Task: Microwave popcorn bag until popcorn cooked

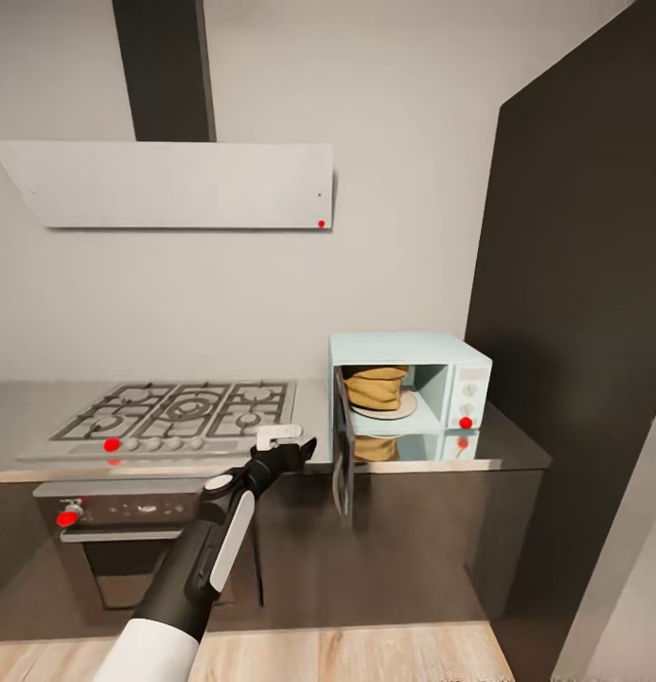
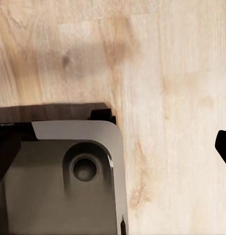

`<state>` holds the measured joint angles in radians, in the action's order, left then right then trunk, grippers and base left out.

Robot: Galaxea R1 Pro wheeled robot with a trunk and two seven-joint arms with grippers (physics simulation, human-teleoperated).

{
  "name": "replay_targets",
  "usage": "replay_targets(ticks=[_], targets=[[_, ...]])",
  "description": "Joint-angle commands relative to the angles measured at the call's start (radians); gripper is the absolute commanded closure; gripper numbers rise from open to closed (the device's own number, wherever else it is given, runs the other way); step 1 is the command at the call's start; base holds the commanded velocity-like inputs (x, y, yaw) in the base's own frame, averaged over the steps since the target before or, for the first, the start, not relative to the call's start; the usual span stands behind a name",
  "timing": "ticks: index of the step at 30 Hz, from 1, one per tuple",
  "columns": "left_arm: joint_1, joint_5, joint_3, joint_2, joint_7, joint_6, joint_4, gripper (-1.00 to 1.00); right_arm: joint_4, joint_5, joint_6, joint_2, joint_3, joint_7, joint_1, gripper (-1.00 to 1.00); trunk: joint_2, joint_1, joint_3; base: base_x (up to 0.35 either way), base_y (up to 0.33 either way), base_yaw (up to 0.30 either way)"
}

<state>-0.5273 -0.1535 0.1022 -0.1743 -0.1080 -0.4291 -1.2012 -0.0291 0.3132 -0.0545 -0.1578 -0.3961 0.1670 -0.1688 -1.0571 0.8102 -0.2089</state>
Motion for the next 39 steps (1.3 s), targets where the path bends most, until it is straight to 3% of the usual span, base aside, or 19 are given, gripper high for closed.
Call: replay_targets(ticks=[1, 39], targets=[[0.000, -0.008, -0.001, 0.000, -0.001, -0.007, -0.001, -1.00, -0.003, 0.009, -0.005, -0.001, -0.008, 0.002, -0.001, -1.00, -0.001, 0.000, 0.000, 0.000, 0.000, -0.219], [0.000, -0.006, -0.002, 0.001, 0.010, -0.003, -0.008, -1.00, -0.003, 0.009, -0.007, 0.001, -0.006, 0.000, -0.001, -1.00, -0.001, 0.000, 0.033, 0.000, 0.000, -0.225]])
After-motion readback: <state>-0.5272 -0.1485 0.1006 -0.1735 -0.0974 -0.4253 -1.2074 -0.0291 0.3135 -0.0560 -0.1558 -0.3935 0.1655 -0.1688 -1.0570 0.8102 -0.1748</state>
